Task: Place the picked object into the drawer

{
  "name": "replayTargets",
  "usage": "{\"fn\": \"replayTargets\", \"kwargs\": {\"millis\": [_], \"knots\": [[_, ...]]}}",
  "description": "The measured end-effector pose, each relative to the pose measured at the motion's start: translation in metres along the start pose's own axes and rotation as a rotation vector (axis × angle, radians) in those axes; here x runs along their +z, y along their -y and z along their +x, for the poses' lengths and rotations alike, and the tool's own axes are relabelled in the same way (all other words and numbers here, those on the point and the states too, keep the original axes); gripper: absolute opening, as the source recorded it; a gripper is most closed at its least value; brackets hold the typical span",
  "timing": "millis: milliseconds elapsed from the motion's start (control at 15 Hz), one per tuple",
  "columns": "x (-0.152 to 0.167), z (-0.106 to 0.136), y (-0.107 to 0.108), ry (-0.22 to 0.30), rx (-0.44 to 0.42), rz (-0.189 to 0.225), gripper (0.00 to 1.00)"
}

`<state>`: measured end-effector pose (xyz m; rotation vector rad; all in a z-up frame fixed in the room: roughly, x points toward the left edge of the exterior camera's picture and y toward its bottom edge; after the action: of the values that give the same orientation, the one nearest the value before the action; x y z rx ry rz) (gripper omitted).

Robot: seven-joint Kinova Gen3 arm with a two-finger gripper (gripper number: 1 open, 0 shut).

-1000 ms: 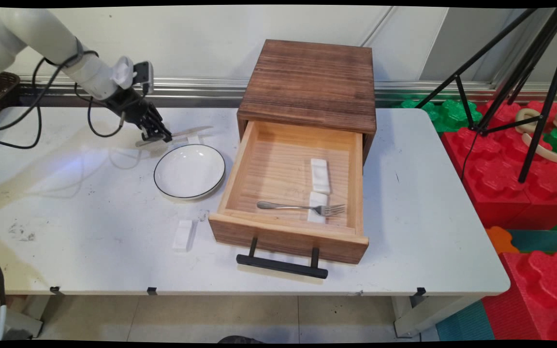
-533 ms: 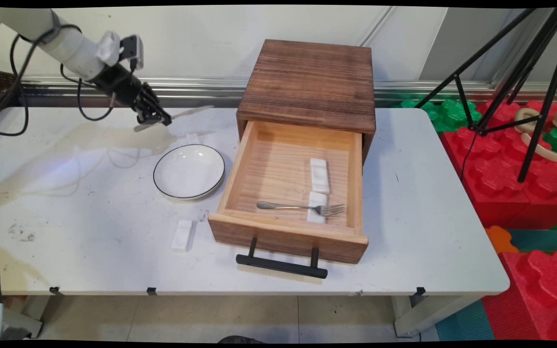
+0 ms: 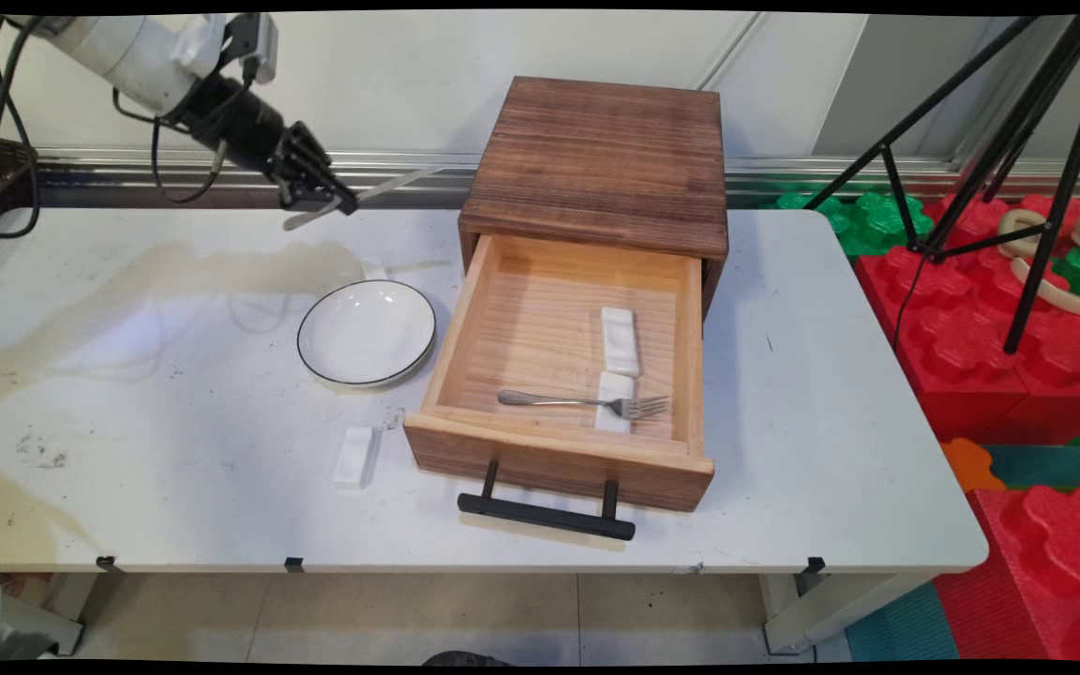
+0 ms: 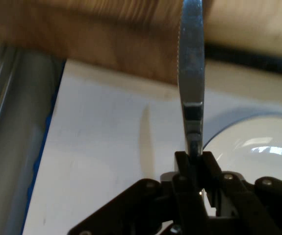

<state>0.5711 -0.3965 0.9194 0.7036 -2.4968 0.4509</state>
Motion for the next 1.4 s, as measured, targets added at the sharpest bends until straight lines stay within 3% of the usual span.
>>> {"fn": "replayTargets", "kwargs": {"millis": [400, 800, 1133, 1400], "knots": [[-0.004, 0.058, -0.034, -0.111, 0.065, -0.070, 0.00], [0.019, 0.116, -0.063, -0.191, 0.145, -0.126, 0.00], [0.055, 0.148, -0.082, -0.216, 0.170, -0.161, 0.00], [0.090, 0.161, -0.093, -0.204, 0.180, -0.176, 0.00]]}}
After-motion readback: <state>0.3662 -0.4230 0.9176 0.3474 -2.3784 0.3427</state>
